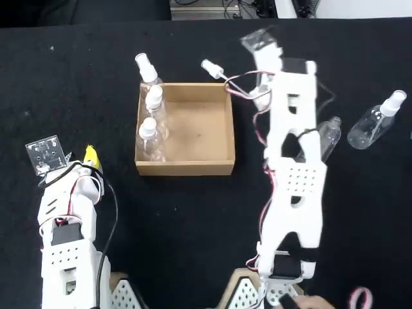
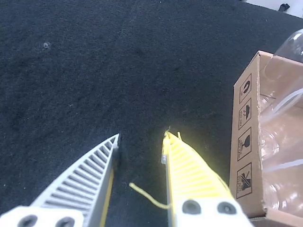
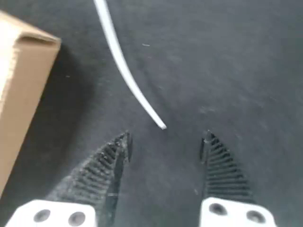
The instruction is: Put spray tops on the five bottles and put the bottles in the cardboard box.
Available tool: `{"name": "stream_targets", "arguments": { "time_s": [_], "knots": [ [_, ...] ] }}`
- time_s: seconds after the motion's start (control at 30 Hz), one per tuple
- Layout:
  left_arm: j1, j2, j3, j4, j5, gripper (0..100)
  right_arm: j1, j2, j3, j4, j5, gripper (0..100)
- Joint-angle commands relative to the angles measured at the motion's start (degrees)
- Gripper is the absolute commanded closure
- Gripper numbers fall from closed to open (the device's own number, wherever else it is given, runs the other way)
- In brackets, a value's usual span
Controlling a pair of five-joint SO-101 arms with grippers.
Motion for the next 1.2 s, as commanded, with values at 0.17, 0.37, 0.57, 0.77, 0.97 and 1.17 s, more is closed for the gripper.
{"name": "stream_targets", "arguments": {
  "time_s": [0.17,0.37,0.57,0.77,0.97,1.17],
  "knots": [
    [-0.6,-1.0,-0.6,-1.4,-0.5,87,-2.8,2.3,-3.6,-9.2,3.0,81.2],
    [-0.6,-1.0,-0.6,-1.4,-0.5,87,-3.1,2.8,-2.9,-12.7,6.2,94.7],
    [-0.6,-1.0,-0.6,-1.4,-0.5,87,-1.5,2.8,-3.1,-11.3,7.6,98.8],
    [-0.6,-1.0,-0.7,-1.4,-0.5,87,4.0,2.2,-3.6,-11.3,4.5,98.8],
    [-0.6,-1.0,-0.7,-1.4,-0.5,87,8.6,1.3,-6.4,-6.1,-1.6,98.8],
    [-0.6,-1.0,-0.7,-1.4,-0.5,87,5.6,1.5,-13.1,-0.6,-5.5,95.0]
  ]
}}
